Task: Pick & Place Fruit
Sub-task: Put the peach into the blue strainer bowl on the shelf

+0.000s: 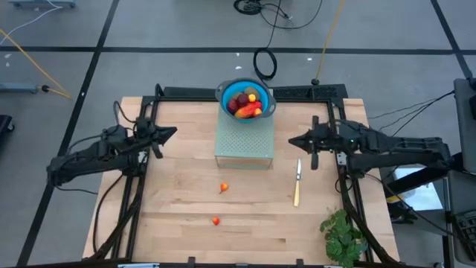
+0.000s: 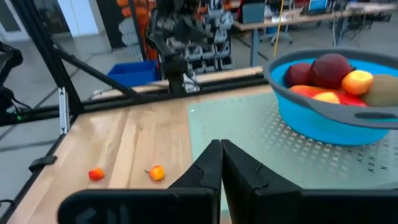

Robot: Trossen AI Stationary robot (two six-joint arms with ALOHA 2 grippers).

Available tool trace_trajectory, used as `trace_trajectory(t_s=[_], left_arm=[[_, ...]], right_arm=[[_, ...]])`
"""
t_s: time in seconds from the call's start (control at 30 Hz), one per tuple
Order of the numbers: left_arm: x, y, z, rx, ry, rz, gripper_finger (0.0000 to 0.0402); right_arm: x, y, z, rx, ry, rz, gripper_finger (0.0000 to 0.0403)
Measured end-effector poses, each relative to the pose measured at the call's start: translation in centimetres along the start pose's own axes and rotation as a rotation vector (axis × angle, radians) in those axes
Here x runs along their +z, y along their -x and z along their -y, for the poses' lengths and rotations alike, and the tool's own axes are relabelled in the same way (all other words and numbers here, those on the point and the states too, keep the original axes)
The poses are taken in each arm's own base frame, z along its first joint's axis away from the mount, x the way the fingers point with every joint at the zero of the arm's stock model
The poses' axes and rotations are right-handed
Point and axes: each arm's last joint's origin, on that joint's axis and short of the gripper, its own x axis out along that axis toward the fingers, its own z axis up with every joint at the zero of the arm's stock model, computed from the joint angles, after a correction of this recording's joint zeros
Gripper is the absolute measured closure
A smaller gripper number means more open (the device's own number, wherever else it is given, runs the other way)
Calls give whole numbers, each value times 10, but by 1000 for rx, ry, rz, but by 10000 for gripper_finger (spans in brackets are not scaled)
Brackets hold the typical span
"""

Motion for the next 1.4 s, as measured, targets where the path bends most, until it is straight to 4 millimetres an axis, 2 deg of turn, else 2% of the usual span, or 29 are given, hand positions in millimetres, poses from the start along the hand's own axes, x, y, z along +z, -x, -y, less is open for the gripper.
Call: trace_trajectory(t_s=[0.27, 0.53, 0.63, 0.77, 1.03, 1.2, 1.4], left_arm=[[-4, -32, 13, -42, 17, -88, 385], [7, -59, 45, -104, -53, -233, 385], [14, -65, 60, -130, -95, -319, 385], [19, -68, 77, -80, -126, -480, 385], [29, -76, 111, -55, -56, -617, 385], [25, -84, 132, -60, 23, -666, 385], [9, -91, 156, -31, 140, -747, 385]], right_arm=[[-22, 28, 3, 12, -3, 102, 403], [-37, 48, 6, 21, 7, 187, 403], [-41, 53, 6, 21, 33, 214, 403], [-46, 57, 7, 18, 64, 235, 403], [-51, 62, 8, 17, 106, 239, 403], [-56, 65, 8, 18, 101, 203, 403], [-55, 68, 8, 19, 109, 219, 403]])
